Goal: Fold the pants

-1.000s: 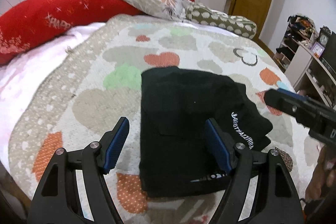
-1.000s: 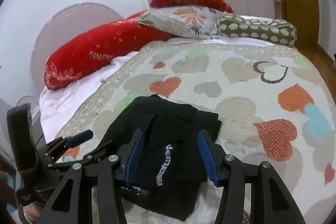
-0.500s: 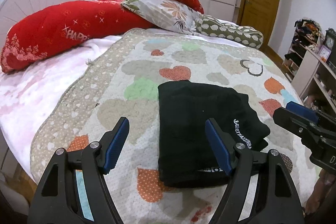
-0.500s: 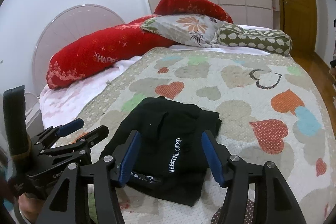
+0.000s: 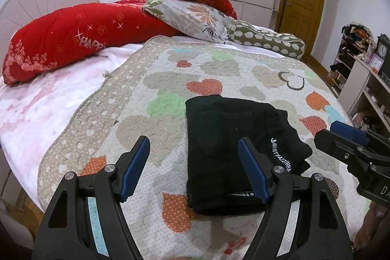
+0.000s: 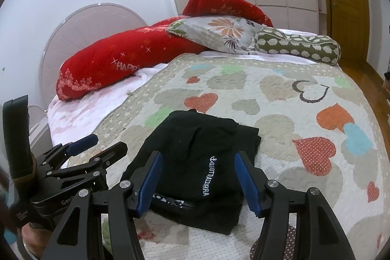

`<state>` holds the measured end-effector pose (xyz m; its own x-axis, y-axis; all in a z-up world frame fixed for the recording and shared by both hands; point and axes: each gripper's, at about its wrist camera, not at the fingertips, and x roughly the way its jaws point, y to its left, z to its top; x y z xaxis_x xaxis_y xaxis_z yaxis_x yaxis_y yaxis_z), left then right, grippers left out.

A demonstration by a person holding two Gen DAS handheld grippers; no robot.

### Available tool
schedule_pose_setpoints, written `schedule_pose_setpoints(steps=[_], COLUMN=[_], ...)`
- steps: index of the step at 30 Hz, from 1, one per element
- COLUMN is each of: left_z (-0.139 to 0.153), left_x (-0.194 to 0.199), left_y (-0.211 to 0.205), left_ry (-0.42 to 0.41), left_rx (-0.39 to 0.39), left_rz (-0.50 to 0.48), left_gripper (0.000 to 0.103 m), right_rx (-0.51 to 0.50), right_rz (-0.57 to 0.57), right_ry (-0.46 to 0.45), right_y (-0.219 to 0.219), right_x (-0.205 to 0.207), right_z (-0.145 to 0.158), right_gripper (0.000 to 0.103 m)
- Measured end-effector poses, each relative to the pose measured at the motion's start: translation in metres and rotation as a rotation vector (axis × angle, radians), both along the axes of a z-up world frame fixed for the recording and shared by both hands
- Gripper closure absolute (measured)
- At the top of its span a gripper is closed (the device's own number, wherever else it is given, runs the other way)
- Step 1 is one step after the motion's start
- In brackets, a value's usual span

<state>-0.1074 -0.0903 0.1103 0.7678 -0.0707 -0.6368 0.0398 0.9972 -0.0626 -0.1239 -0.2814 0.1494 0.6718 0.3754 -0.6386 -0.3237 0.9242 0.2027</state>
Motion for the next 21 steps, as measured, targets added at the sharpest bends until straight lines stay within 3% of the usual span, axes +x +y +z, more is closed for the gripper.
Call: schedule_pose_setpoints(steps=[21], left_z=[-0.005], left_x=[0.0], left_y=[-0.003], left_ry=[0.009], left_rx=[0.015], left_rz=[-0.007], left_gripper=[0.027], right_rx=[-0.013], right_rz=[-0.002], right_ry=[0.041], right_y=[0.001], right_x=[0.004], right_z=[-0.011], right_gripper=[0.043])
